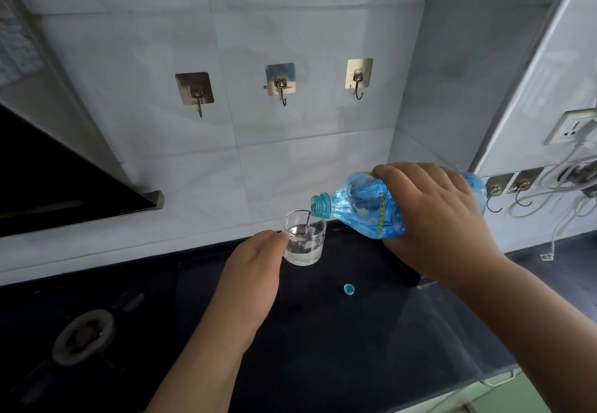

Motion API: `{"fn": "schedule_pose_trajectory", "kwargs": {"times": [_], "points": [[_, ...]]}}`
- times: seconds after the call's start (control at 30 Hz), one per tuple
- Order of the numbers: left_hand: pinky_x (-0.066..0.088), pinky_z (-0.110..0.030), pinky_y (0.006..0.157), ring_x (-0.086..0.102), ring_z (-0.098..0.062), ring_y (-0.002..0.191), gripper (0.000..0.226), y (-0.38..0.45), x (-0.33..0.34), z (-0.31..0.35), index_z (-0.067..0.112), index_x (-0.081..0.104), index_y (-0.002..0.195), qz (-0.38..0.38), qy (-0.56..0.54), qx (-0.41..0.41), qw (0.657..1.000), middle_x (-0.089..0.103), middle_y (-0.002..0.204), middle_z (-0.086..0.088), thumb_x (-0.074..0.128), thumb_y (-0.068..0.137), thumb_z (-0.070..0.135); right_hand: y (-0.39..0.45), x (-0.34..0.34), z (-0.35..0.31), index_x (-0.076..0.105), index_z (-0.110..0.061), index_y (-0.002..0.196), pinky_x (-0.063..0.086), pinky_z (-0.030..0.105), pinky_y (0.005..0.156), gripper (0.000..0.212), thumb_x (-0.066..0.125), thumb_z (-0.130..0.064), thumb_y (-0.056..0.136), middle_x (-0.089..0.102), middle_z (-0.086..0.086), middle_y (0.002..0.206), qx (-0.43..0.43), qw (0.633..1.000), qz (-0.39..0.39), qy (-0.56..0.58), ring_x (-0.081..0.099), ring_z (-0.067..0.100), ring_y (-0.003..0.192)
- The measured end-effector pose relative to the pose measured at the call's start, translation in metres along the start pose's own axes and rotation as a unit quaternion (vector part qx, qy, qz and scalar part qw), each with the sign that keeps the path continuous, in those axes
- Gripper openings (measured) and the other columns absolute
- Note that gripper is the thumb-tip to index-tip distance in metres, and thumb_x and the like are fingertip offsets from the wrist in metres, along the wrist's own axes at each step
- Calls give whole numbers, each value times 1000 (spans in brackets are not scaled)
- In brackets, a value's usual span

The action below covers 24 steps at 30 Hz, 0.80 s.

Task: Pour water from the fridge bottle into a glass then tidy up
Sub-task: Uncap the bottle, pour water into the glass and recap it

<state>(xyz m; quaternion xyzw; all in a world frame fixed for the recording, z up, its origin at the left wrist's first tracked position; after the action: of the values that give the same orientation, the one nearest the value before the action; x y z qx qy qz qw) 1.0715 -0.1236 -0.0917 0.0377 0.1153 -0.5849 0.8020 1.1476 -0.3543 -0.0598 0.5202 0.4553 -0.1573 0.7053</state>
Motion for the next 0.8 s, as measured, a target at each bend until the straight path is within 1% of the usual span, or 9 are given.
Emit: {"fn": "schedule_pose_trajectory", "kwargs": {"times": [0.17,0.27,0.33,0.4,0.43,0.5,0.6,0.7,0.8], "points": [[28,-42,69,28,-9,57,46,12,7,-12,29,34,58,-1,-1,-3,1000,31,63,11,49,101,36,-1,16,6,47,-30,135,44,45,96,81,87,-42,65,62,-4,127,65,993,-50,91,59,30,114],[29,-43,69,29,-11,59,45,21,13,-22,29,37,59,-4,4,-11,1000,32,62,11,49,102,38,-8,34,12,43,-31,135,39,34,83,81,88,-42,68,61,-6,122,107,980,-90,143,60,27,108],[29,-43,70,30,-12,61,44,26,18,-30,29,37,60,-4,4,-16,1000,33,63,10,49,101,38,-14,50,16,44,-30,134,36,32,79,81,88,-47,68,60,-6,115,139,969,-115,169,61,28,104],[29,-43,70,30,-12,62,41,30,25,-39,27,37,62,-3,3,-20,1000,33,64,9,49,100,36,-21,69,20,45,-30,134,39,35,82,84,87,-55,65,55,-9,109,161,959,-142,183,59,28,107],[30,-43,70,30,-12,63,39,32,29,-45,27,37,65,-2,3,-22,1000,33,66,8,49,100,35,-25,79,23,46,-29,134,43,37,86,87,85,-61,62,55,-9,111,163,959,-151,177,57,28,111],[30,-42,69,30,-13,64,35,36,36,-56,26,37,69,-1,-1,-28,1000,32,68,6,49,101,34,-35,100,27,47,-27,135,45,42,97,93,81,-68,59,57,-3,125,172,954,-172,173,54,29,119],[31,-40,68,31,-13,66,32,39,48,-76,23,37,73,-14,-7,-47,999,32,71,3,47,101,34,-50,134,28,44,-24,140,45,39,100,96,88,-58,62,53,-1,134,233,915,-230,236,52,25,123],[33,-40,69,34,-15,68,32,42,58,-101,23,39,72,-21,11,-67,997,35,74,-1,46,102,33,-66,167,24,43,-25,138,51,37,94,92,90,-48,62,53,-3,130,269,885,-273,266,57,20,113],[35,-41,70,37,-16,68,33,44,66,-128,22,40,70,-19,35,-99,994,38,72,0,45,101,33,-83,199,17,42,-24,135,54,36,86,85,90,-33,66,52,-1,131,286,858,-320,282,59,20,107]]}}
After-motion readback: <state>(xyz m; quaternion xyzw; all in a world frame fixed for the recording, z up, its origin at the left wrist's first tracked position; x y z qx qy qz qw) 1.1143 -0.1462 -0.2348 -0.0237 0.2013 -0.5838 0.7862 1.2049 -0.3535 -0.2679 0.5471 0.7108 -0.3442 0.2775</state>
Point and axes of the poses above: each hand's wrist, its own y-axis towards the middle knuckle, its own x-axis out of the palm, z = x × y, the point moved 1 cm from there along y, towards the middle knuckle
